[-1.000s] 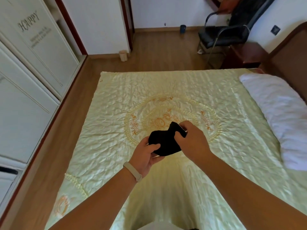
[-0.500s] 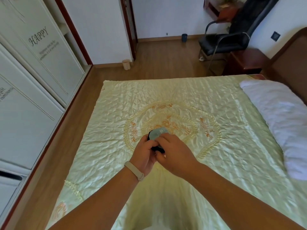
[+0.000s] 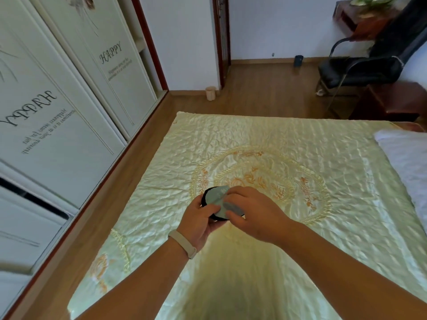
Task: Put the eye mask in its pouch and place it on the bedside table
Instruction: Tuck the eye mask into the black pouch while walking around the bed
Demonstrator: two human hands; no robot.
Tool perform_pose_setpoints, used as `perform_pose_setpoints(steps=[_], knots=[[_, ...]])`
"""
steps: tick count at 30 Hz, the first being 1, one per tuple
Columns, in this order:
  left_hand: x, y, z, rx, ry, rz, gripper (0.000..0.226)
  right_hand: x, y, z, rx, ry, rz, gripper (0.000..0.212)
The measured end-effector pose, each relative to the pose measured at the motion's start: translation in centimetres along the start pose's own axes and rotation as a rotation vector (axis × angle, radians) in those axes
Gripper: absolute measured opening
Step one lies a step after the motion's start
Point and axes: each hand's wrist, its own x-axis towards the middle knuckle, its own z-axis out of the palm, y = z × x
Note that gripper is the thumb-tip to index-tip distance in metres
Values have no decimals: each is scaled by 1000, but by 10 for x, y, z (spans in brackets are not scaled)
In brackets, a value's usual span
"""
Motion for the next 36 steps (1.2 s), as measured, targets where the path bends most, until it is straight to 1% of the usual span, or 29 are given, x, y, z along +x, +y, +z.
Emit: perform_pose_setpoints(steps=[3,6,11,17,21,26,30,34,36], knots=[[-15,8,-14,7,-38,7,37,6,-12,-1,-36,-4,-90,37],[-32,15,-29,21,-86,35,35,11,-30,4,-60,-39,-176,38],[-65,18,-69,35,-66,103,36,16,-69,25,-70,-70,-268,39],[-127,24,-144,76,-24,191,42,23,-154,63,-88,-55,-373,35],[-179,24,-208,80,63,241,38,26,-228,95,-63,-87,-458,29],[-258,18,-302,37,184,291,36,29,-332,149,-24,-133,-586,27],[-318,11,-370,-61,320,324,46,26,-408,195,23,-158,-643,31],[-368,4,-418,-140,425,366,46,25,-468,230,60,-203,-704,33],[-395,-1,-442,-185,481,391,45,25,-502,246,74,-235,-767,34]])
